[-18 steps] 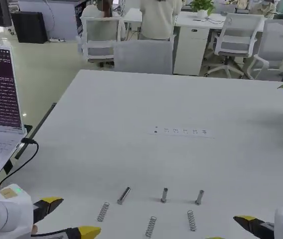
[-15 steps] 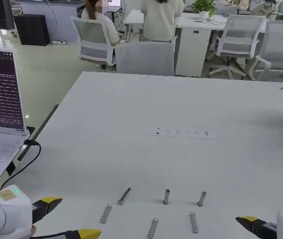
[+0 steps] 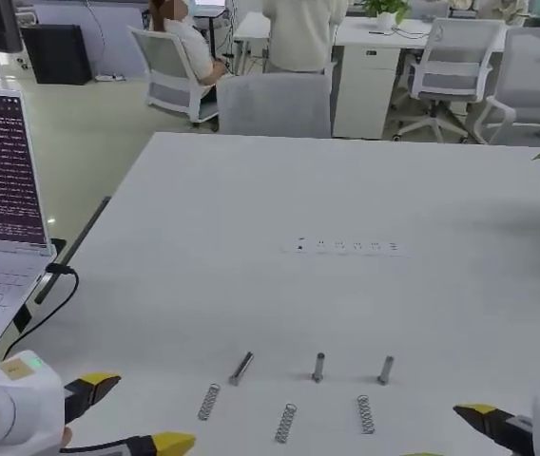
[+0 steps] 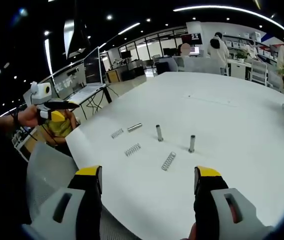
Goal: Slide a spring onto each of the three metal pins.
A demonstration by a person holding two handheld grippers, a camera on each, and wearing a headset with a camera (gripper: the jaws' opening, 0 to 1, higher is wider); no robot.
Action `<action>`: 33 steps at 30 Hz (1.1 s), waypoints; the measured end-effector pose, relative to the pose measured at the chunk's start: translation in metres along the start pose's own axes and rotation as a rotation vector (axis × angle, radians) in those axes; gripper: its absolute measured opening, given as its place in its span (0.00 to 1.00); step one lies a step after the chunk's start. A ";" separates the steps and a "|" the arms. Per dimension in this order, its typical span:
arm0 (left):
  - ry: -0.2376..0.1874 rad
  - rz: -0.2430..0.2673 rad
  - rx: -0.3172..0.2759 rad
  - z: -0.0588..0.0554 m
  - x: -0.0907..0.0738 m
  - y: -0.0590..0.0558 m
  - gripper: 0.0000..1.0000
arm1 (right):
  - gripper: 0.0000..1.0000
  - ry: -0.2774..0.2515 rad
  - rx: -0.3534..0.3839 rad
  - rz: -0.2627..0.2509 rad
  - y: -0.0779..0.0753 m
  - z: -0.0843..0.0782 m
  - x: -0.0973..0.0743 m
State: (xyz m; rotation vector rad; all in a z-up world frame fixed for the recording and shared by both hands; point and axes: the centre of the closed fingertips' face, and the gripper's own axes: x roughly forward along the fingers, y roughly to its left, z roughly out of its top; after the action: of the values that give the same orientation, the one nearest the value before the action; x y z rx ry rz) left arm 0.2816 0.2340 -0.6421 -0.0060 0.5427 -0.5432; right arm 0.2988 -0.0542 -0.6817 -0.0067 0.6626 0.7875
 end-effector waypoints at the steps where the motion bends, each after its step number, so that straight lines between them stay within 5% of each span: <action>1: 0.000 0.000 0.000 0.000 0.000 0.000 0.72 | 0.74 0.002 0.000 0.001 0.000 -0.001 0.000; 33: -0.006 0.010 -0.016 0.005 0.003 0.007 0.71 | 0.73 0.003 0.001 0.002 0.000 0.003 0.004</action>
State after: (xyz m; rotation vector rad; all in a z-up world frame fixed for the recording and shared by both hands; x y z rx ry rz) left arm 0.2900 0.2376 -0.6406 -0.0205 0.5411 -0.5293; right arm 0.3021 -0.0513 -0.6815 -0.0061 0.6664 0.7890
